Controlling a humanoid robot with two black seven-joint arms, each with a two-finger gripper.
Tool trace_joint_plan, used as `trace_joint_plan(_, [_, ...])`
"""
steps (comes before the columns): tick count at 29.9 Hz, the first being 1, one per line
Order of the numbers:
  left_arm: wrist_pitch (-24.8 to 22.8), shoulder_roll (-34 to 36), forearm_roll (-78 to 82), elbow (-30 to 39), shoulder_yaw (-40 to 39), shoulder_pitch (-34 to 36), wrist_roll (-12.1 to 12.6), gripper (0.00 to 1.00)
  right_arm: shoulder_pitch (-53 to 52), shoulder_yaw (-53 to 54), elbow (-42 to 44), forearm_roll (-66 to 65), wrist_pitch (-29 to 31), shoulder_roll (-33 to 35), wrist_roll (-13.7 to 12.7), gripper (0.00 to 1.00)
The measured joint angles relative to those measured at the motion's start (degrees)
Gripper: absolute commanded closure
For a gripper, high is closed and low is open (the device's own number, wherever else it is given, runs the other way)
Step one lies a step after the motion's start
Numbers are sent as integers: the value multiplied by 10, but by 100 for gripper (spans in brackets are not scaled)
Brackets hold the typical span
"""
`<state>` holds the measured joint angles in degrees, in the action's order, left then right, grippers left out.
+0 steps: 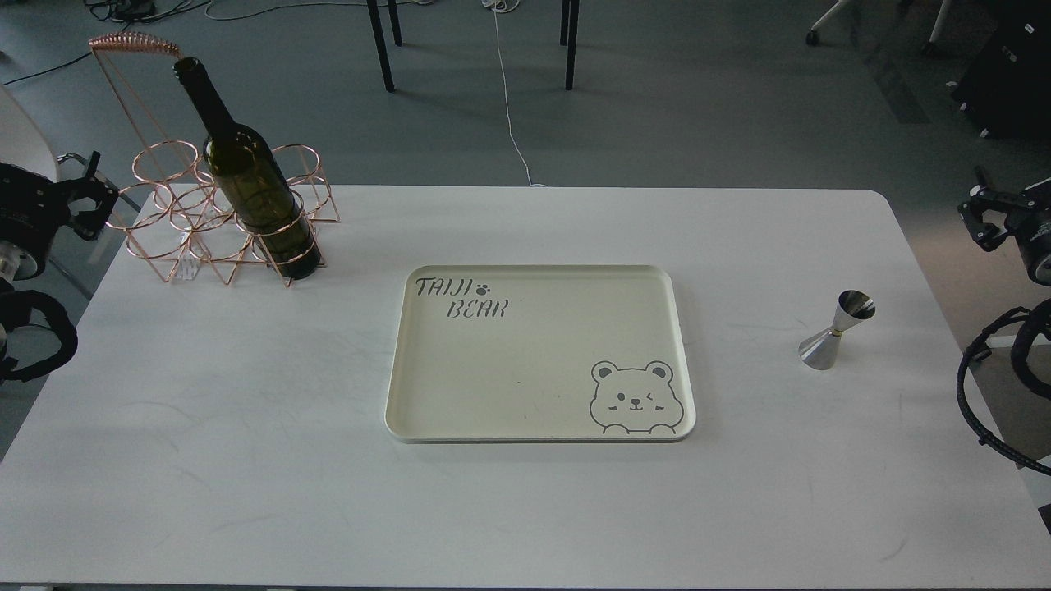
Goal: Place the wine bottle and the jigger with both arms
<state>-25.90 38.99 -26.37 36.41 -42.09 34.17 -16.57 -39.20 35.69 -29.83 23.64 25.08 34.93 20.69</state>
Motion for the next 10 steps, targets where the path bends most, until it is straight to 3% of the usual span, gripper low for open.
trace_joint_plan(10, [6, 6, 5, 4, -3, -3, -4, 2, 2, -2, 16, -3, 7, -1, 0, 1])
